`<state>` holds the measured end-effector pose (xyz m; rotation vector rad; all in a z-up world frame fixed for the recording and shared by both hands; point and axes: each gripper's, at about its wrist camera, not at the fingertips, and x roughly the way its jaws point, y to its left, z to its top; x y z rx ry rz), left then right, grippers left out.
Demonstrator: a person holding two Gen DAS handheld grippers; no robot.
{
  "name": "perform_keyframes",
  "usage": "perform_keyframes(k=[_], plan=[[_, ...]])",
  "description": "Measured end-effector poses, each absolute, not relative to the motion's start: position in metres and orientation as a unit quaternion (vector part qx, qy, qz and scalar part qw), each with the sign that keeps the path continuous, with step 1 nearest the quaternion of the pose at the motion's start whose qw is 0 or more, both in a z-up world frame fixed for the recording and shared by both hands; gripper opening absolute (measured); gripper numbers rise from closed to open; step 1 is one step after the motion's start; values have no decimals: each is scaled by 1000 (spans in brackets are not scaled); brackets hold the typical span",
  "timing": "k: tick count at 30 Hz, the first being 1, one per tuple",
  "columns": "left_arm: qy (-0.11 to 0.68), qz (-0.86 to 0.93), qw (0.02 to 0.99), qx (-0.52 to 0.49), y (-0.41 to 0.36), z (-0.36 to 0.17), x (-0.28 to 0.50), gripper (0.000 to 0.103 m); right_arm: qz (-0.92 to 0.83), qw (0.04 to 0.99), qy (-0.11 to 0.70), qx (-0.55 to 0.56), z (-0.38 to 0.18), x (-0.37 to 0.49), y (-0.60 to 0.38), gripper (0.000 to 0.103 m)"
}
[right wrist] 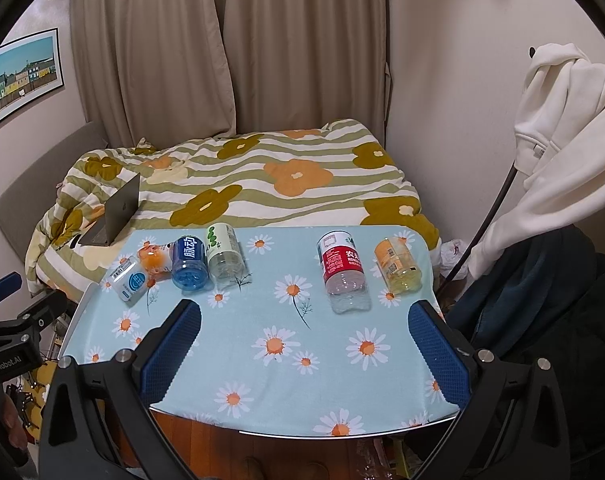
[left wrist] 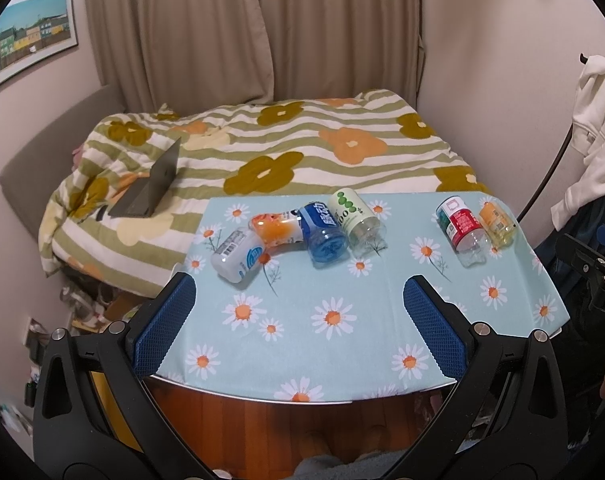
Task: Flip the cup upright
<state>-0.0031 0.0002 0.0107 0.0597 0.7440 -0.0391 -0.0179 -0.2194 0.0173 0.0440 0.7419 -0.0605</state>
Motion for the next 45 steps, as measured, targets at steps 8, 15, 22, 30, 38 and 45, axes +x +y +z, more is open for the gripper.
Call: perform_keyframes(k=[8, 15, 22, 30, 38, 45], plan=[[364, -19, 931, 30, -1, 11, -3, 103, -30, 931, 362, 22, 17, -18, -220, 103], [364, -18, 931, 31, -1, 10, -3, 103, -29, 931, 363, 22, 17, -17, -221, 103], [362, -20, 931, 29, 2, 13, -3, 103, -29, 931, 362, 23, 17, -18, -220, 103], [368, -35, 929, 29, 14, 19, 7, 103, -31, 931, 363, 26, 20, -16, -220, 103], [381, -75, 921, 38, 13, 17, 30, 103, -48, 921, 383, 58, 23, -5, -226, 103], [406, -62, 911, 47, -16, -4, 59, 103, -52, 907, 414, 58, 1, 16, -263, 103]])
